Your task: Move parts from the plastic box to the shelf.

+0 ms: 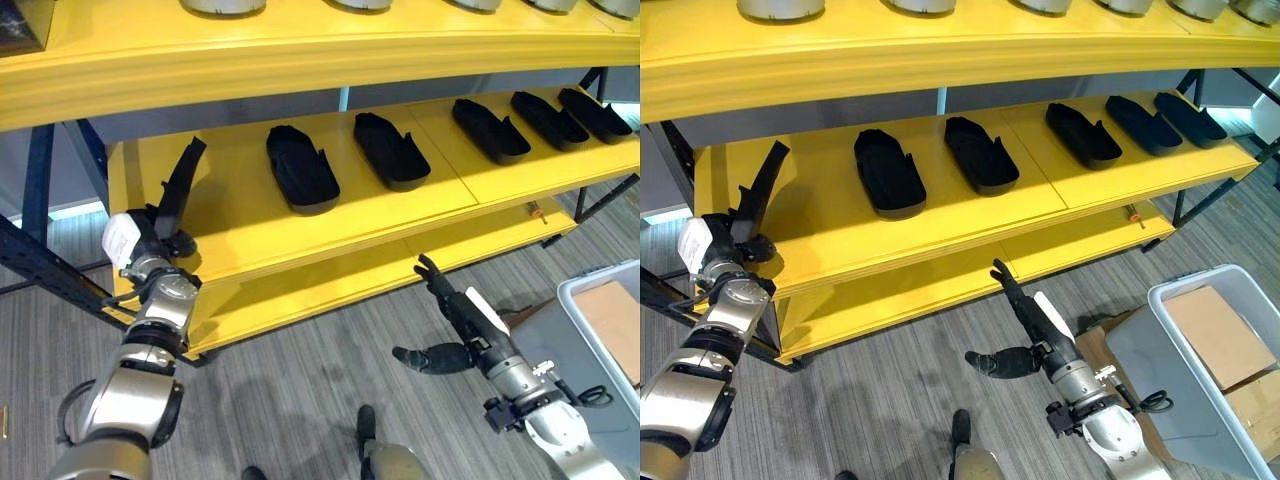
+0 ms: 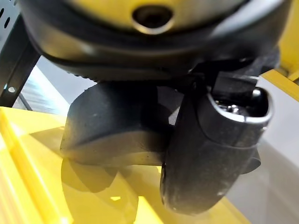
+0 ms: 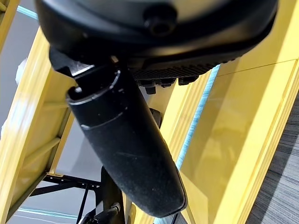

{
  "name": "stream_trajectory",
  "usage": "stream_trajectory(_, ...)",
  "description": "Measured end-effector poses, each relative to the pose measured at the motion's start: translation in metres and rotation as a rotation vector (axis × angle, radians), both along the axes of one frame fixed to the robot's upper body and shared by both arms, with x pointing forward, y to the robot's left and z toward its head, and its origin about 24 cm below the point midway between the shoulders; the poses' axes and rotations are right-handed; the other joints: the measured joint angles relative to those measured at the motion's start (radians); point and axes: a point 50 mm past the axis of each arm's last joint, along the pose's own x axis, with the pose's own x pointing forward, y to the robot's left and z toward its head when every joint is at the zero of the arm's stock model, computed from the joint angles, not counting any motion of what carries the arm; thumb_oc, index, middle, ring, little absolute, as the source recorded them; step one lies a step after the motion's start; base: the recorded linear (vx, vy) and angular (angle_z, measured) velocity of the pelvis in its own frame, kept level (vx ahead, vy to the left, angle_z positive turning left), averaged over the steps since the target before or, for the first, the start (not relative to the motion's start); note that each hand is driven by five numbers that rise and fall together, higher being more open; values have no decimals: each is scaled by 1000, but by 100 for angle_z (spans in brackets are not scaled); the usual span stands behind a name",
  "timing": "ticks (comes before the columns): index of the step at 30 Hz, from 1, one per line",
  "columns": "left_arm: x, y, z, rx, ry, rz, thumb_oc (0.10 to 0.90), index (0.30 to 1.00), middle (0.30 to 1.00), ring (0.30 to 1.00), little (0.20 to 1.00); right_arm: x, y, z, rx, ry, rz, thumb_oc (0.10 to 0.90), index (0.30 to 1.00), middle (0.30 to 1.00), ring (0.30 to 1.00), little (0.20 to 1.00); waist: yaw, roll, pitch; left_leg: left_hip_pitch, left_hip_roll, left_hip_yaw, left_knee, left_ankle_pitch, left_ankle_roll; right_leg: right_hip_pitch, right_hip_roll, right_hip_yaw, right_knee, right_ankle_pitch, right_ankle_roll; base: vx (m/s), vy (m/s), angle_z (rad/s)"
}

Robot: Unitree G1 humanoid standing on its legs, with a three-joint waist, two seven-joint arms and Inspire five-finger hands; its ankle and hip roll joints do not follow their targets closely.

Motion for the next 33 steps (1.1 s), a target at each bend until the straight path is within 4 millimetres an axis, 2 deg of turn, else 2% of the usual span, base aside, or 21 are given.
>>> stream_trajectory(9,-2,21,17,21,-3,50,400,300,300,300,300,0,-1,2,-17,0,19,900,1000,1000,1000,1000,0,-7,23,-3,3,5,0,0,0,-7,4,5,0,0,0,4,1,0)
stream_trajectory(15,-2,24,21,23,-10,60,400,300,300,300,300,0,-1,2,-22,0,24,900,1000,1000,1000,1000,19,-7,23,-5,11,25,0,0,-3,-18,15,19,0,1,-2,22,9,-8)
stream_trajectory(21,-4,30,23,26,-11,70,400,300,300,300,300,0,-3,3,-35,3,28,900,1000,1000,1000,1000,17,-8,24,-8,14,25,0,1,-4,-23,18,21,0,2,-2,3,3,-1)
stream_trajectory(22,-4,30,23,26,-11,70,520,467,467,467,467,0,-3,3,-35,3,28,900,1000,1000,1000,1000,17,-8,24,-8,14,25,0,1,-4,-24,18,21,0,2,-2,0,0,0)
stream_trajectory(23,-5,31,25,33,-12,71,727,758,758,758,758,0,-3,3,-35,3,30,900,1000,1000,1000,1000,16,-8,24,-14,14,25,0,1,-4,-29,18,21,0,2,-3,0,0,0)
stream_trajectory(24,-5,33,27,36,-16,74,829,901,901,901,901,0,-3,3,-35,3,30,900,1000,1000,1000,1000,16,-8,24,-18,14,25,0,2,-5,-34,18,21,0,3,-4,0,0,0)
stream_trajectory(25,-5,33,28,39,-21,75,900,1000,1000,1000,1000,0,-3,3,-35,4,30,900,1000,1000,1000,1000,15,-8,24,-21,14,24,0,3,-7,-37,18,21,0,4,-5,0,0,0)
stream_trajectory(33,-4,32,29,39,-16,52,900,1000,1000,1000,1000,-1,-3,1,-35,10,28,900,1000,1000,1000,1000,15,-10,26,-20,14,27,0,3,-7,-37,18,22,0,5,-6,0,0,0)
